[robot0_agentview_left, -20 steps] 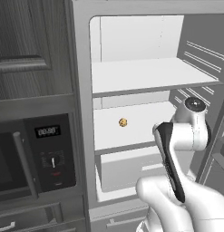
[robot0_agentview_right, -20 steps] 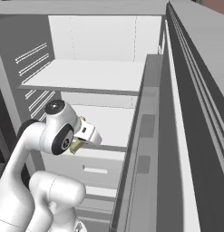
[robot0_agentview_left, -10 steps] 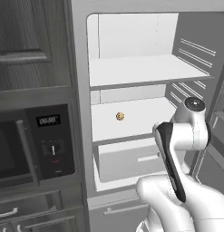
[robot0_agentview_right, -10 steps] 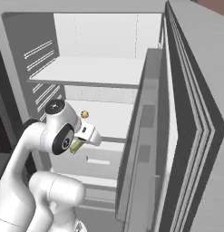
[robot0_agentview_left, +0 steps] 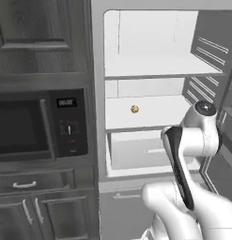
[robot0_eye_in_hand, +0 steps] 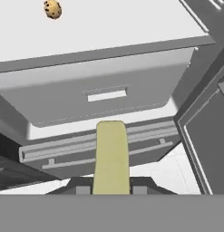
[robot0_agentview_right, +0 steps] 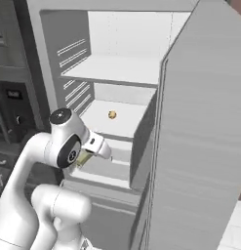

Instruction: Pick the egg and butter from the fridge and place them by the bowl for mixing.

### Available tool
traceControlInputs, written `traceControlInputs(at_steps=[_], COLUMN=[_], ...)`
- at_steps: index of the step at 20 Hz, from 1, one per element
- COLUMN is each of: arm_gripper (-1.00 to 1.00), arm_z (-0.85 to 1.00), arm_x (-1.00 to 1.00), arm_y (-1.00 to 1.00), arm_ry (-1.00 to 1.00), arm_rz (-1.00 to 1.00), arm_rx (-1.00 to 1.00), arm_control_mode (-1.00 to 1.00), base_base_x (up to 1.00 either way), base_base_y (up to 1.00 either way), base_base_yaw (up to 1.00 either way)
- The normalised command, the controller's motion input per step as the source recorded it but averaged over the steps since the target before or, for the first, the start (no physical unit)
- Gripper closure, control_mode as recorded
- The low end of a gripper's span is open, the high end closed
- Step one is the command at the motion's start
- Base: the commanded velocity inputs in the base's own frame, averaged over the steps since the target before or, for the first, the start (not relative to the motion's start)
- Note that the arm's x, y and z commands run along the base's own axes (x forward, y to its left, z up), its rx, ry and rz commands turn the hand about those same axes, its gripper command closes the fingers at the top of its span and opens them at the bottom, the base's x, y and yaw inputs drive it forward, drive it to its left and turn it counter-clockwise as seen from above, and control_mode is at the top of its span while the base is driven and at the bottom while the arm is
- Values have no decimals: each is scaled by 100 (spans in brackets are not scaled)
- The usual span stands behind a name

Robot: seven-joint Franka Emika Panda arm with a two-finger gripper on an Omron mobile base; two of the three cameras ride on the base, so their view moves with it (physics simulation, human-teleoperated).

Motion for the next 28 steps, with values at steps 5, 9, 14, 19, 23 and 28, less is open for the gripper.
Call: traceControlInputs(at_steps=[5,9,14,19,23,28], arm_gripper=[100,100,100,100,100,100], arm_z=[0,0,0,0,0,0], arm_x=[0,0,0,0,0,0], arm_y=[0,0,0,0,0,0], arm_ry=[0,0,0,0,0,0], arm_rz=[0,0,0,0,0,0], arm_rx=[0,0,0,0,0,0], arm_control_mode=[100,100,100,100,100,100], base_base_x=[-33,-25,-11,11,40,67], base_base_y=[9,4,9,11,9,4], base_base_yaw=[78,89,95,85,67,42])
